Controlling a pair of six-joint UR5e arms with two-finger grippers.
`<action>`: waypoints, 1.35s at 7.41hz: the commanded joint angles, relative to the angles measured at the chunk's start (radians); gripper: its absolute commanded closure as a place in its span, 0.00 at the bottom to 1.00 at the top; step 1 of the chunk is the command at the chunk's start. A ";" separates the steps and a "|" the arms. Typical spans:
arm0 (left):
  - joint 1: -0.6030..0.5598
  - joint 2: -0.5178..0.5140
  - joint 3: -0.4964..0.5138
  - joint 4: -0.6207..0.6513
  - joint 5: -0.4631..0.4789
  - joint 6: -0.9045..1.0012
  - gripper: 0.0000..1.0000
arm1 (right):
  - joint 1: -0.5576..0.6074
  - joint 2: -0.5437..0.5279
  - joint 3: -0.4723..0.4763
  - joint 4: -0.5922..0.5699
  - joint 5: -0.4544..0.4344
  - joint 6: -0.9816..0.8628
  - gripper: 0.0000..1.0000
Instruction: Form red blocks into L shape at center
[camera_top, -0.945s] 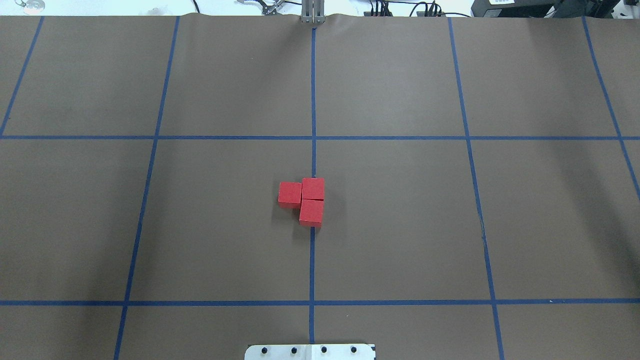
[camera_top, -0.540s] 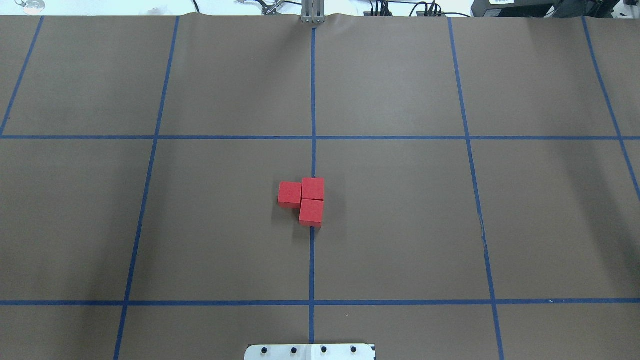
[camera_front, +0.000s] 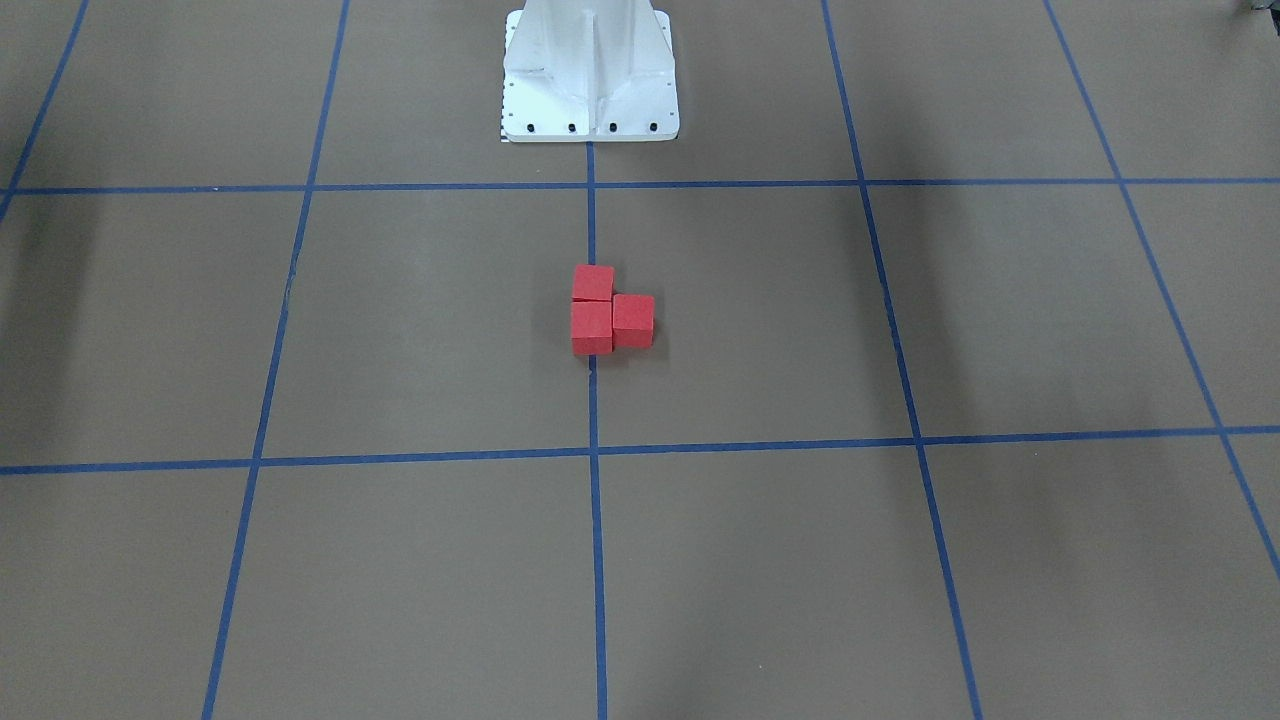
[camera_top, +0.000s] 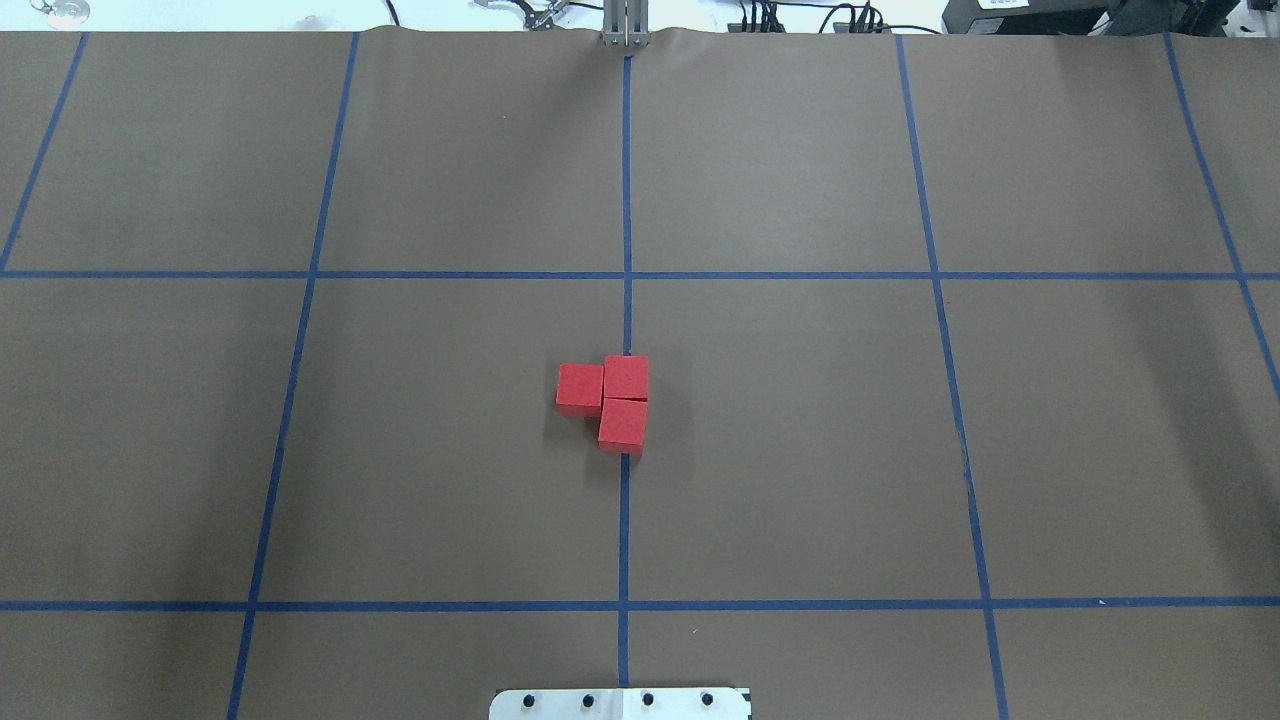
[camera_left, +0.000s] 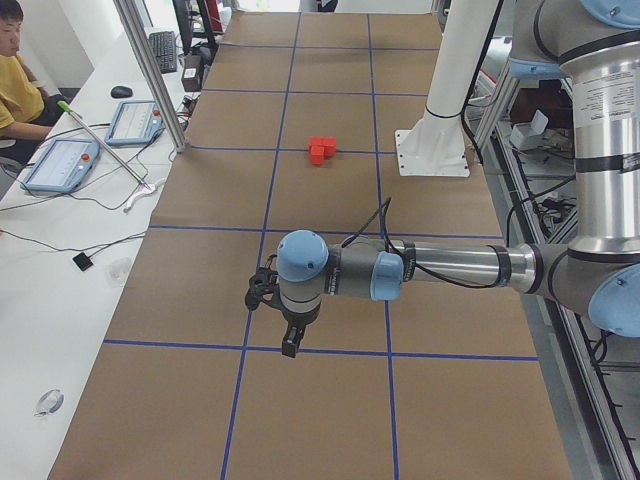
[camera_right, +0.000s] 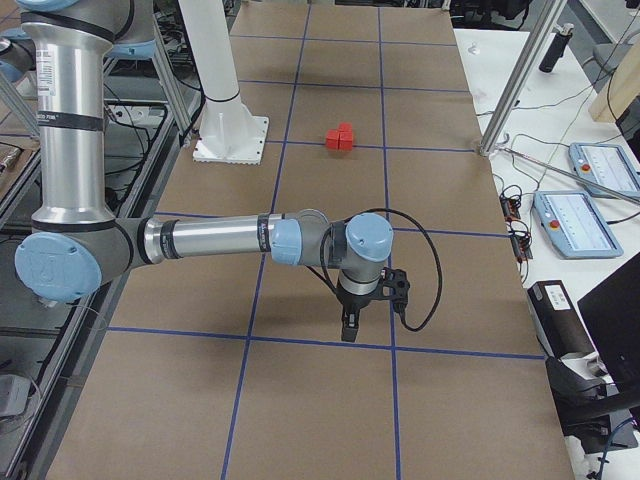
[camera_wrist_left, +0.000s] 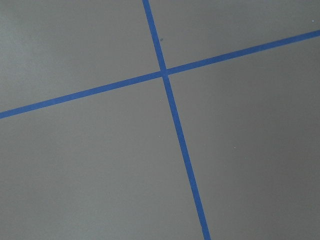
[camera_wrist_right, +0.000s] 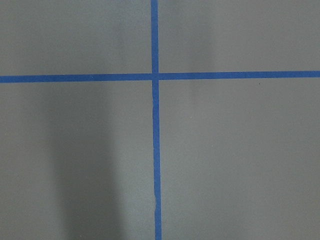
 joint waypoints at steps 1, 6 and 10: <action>0.000 0.002 0.002 0.000 0.002 -0.001 0.00 | 0.000 -0.016 0.004 0.000 0.001 0.000 0.00; 0.000 0.005 -0.003 -0.001 0.002 -0.004 0.00 | -0.001 -0.019 0.010 0.000 0.010 0.008 0.00; 0.000 0.010 0.007 0.002 0.005 -0.004 0.00 | -0.001 -0.022 0.018 0.002 -0.001 0.002 0.00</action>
